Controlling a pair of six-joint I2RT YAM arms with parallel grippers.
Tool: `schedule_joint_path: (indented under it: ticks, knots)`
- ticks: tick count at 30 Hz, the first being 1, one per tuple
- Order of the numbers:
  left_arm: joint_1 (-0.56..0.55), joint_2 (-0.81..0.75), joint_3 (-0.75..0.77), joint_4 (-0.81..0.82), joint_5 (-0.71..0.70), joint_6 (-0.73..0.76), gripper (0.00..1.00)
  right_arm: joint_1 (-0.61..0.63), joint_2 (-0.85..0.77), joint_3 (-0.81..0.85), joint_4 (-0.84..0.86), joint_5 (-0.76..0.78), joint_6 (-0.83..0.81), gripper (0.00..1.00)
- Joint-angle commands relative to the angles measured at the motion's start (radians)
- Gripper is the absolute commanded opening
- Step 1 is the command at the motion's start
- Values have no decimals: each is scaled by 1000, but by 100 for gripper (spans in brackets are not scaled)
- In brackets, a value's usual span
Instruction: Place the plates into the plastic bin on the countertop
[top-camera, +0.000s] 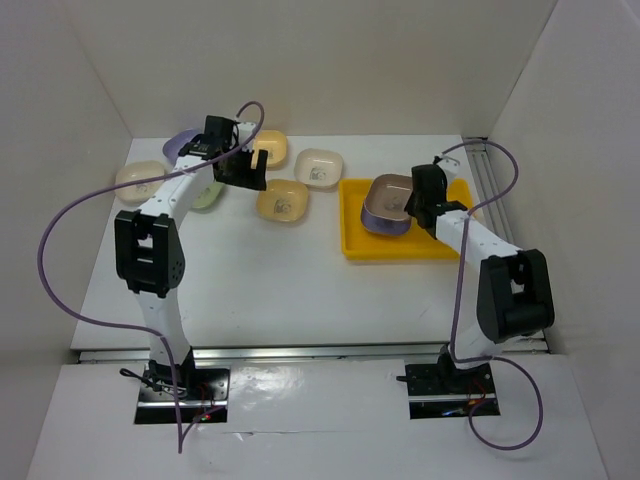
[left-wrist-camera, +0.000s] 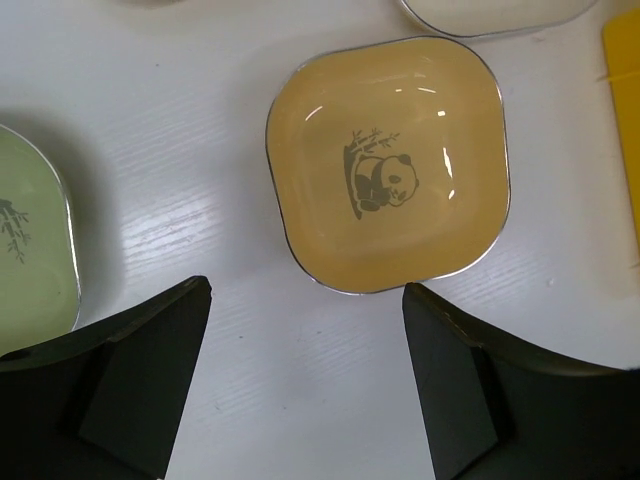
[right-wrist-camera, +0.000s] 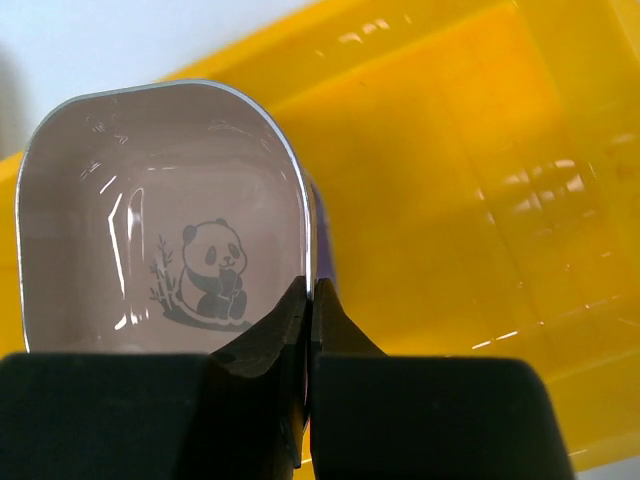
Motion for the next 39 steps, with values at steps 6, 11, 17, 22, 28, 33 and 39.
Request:
schedule_joint_path:
  ticks: [6,11,17,22,28,33,39]
  knots:
    - [-1,18,-15,127,-13,-18,91,-36,76,1,103,-5,64,5]
    - [-1,48,-15,127,-13,-9,91,-27,87,1,152,-34,44,68]
    - [-1,68,-26,137,-13,0,91,54,10,45,189,-53,-40,100]
    - [-1,68,-79,173,-32,9,89,137,-85,51,118,27,-97,100]
    - [8,99,-99,214,-7,18,88,191,-180,-16,100,-11,-140,100]
    - [8,181,-70,248,-33,9,86,235,-245,-77,122,-45,-149,100]
    - [-11,251,-46,248,-64,-2,45,271,-236,-125,167,-36,-137,100]
